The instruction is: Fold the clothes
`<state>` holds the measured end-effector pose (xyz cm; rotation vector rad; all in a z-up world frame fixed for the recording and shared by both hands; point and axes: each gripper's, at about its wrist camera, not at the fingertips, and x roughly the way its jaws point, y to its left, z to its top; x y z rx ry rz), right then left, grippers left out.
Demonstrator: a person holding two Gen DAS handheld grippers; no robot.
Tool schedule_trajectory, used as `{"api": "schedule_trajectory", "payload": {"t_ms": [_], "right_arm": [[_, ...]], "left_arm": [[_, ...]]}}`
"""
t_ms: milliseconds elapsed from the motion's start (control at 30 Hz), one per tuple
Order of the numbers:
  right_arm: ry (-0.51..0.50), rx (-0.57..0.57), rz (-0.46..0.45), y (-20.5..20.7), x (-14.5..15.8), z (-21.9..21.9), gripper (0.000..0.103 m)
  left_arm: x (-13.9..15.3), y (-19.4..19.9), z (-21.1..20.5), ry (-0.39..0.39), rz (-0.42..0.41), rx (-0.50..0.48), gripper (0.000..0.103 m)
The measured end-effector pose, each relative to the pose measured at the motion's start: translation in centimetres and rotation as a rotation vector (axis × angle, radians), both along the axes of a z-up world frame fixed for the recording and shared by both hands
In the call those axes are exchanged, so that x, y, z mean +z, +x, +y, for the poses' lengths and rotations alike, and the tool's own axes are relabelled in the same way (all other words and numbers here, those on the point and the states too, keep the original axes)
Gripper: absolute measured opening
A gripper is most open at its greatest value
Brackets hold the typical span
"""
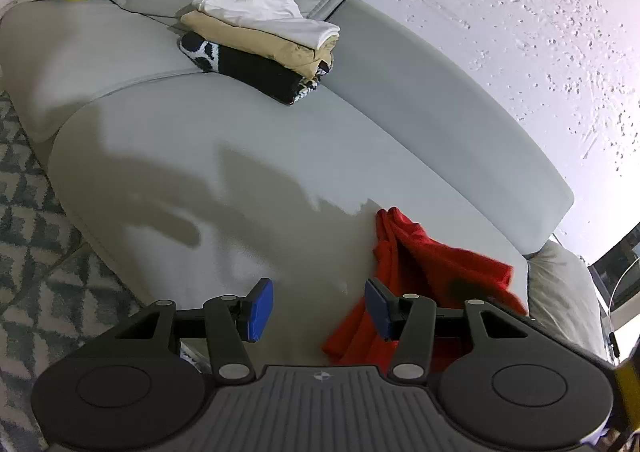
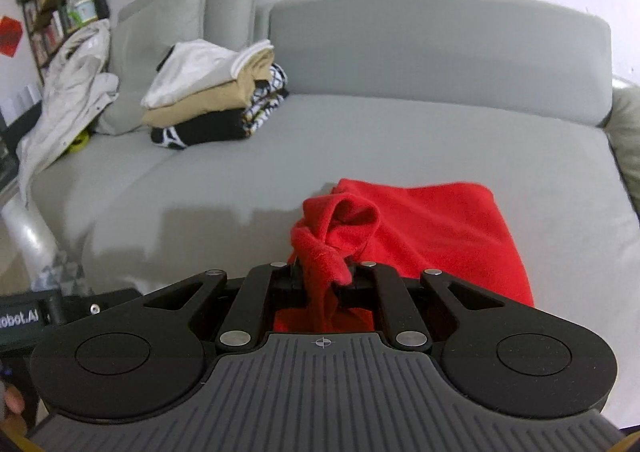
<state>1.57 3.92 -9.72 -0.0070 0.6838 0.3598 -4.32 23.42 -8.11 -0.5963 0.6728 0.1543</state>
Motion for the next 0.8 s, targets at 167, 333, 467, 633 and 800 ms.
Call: {"api": "schedule_trajectory", "payload": {"t_ms": [167,333,467,633,800], "right_arm": [[-0.066,0.123,-0.04,-1.1,-1.3,1.0,0.012],[-0.113,0.392,0.042,-3.9,-1.6,0.9,0.056],[0.027,0.391,0.092,-7.2,0.4,-3.3,0.065],[0.095,0.129,0.11,-6.8,0.4,-10.0,0.06],[0.018,0.042,0.096,-3.5,-2.5,-9.9,0.01]], "left_arm": [[0.7,-0.8,-0.3,0.019,-0.029,0.018,0.049],[1.0,-1.7,-0.4,0.02,-0.062,0.025,0.049],[1.1,-1.9,-1.4,-0.009,-0.106,-0.048,0.039],[2.9,-0.2,-6.9,0.049,-0.207,-0.343,0.0],[-2.0,6.1,-10.4,0.318,0.081,-0.359,0.001]]}}
